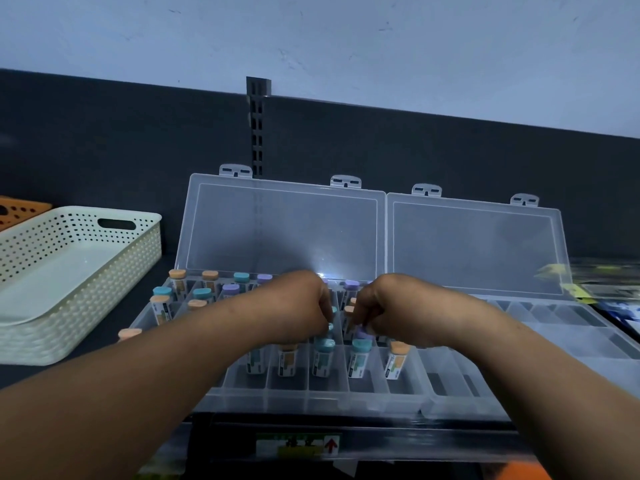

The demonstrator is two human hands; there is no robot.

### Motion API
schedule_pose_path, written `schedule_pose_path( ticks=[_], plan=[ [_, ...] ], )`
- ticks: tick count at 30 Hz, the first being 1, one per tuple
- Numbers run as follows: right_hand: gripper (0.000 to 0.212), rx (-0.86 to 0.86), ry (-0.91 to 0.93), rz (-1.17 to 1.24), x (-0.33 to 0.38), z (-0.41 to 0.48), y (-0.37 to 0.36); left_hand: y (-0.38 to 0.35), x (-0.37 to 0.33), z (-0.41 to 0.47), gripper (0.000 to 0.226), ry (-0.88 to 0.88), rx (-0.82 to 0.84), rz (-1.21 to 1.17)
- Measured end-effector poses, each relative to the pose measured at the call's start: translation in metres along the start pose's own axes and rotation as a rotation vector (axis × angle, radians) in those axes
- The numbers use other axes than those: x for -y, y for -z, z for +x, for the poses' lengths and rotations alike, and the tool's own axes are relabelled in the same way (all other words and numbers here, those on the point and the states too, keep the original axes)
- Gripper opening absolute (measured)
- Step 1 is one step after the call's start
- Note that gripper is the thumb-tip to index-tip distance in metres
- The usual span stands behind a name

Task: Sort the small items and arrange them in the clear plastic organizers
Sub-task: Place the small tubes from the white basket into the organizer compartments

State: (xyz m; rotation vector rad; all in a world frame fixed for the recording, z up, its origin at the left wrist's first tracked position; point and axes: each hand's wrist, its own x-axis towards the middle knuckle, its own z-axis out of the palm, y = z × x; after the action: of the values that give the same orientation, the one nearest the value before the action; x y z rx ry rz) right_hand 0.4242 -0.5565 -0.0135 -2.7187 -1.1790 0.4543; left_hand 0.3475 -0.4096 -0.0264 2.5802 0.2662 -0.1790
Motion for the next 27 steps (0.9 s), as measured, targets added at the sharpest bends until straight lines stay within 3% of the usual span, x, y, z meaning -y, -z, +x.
schedule_pose_path(
  ticks=[8,15,21,27],
  plan=[
    [0.021,-0.039,0.005,-0.117,0.013,-0.001,0.009,0.005,0.005,-0.004,0.014,0.001,-0.052,0.040],
    [0.017,-0.205,0.102,-0.249,0.049,0.006,0.016,0.026,0.019,-0.024,0.024,-0.061,-0.243,0.145],
    [0.031,-0.223,0.228,-0.259,0.098,0.029,0.015,0.066,0.073,-0.057,0.036,0.016,-0.432,0.306],
    [0.046,-0.217,0.363,-0.255,0.165,0.056,0.011,0.114,0.143,-0.096,0.035,0.146,-0.521,0.358]
  ],
)
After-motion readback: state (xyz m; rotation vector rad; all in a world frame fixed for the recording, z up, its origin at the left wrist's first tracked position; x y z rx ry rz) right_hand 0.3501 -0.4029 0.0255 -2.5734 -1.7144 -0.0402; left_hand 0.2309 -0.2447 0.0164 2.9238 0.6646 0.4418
